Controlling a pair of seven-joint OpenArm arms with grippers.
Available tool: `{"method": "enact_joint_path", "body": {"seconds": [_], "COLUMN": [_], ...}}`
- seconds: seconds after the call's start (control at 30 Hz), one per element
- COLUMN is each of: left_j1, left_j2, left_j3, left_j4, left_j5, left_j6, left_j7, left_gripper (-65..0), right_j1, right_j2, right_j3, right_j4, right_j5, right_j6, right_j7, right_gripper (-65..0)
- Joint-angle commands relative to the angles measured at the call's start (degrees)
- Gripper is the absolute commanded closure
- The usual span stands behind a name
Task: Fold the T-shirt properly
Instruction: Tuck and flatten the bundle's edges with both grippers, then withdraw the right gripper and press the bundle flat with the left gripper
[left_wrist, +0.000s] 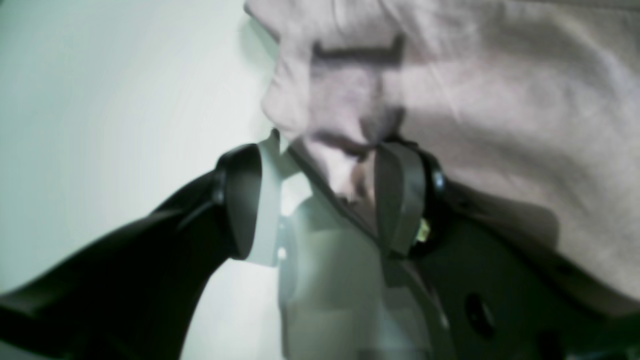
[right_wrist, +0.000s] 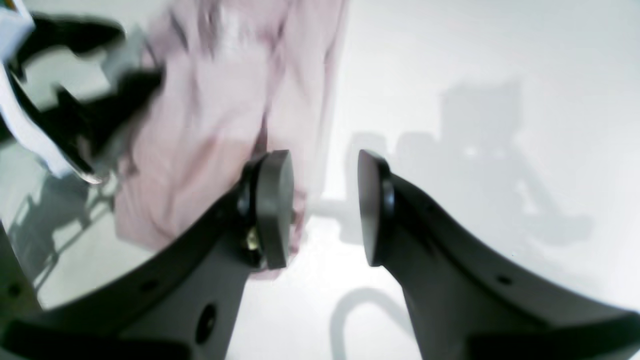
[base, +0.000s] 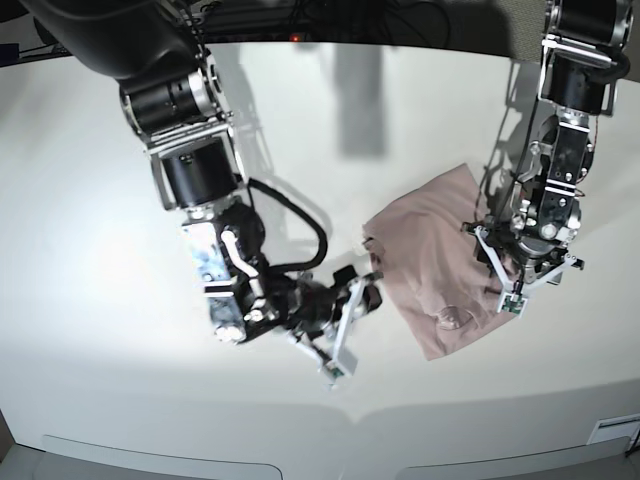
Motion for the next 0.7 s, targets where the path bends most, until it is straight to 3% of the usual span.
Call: {"method": "enact_joint_path", "body": {"seconds": [0.0,0.13,0.23,0.43,0.67], "left_j1": [-1.27,-1.25,-1.27,-1.57,-1.6], "left_j2": [-0.39,-0.46,-0.44,-0.44,-0.44], "left_j3": [-0.22,-0.22,-0.22,-0.22,-0.22], "left_j4": [0.76,0.76,0.76,0.76,0.76], "left_j5": [-0.13,-0.07,-0.07,1.42,1.38], "left_j6": [0.15,0.13,0.13,0.11,-2.4], "left_j7": [-0.61,0.63,0.09,-1.4,-3.23], "left_gripper": [-33.8,-33.8,-33.8,-33.8,-33.8], "right_j1": [1.95,1.92,1.88,1.92,1.95], "right_j2": [-1.49,-3.58,-4.55,-4.55,-4.98], "right_j3": [-0.09,-0.09,-0.24,-1.16,-1.16], "right_j4": [-0.83,-7.56,-9.79,-8.31,-5.92], "right_j5": [0.57,-4.26,-4.04,7.8,13.09], "right_j6": [0.52,0.52,0.52,0.52,0.52], "right_j7": [1.99,5.38,2.71,-9.09,-13.73], "right_gripper": [-22.4,-22.4,-22.4,-22.4,-22.4]}}
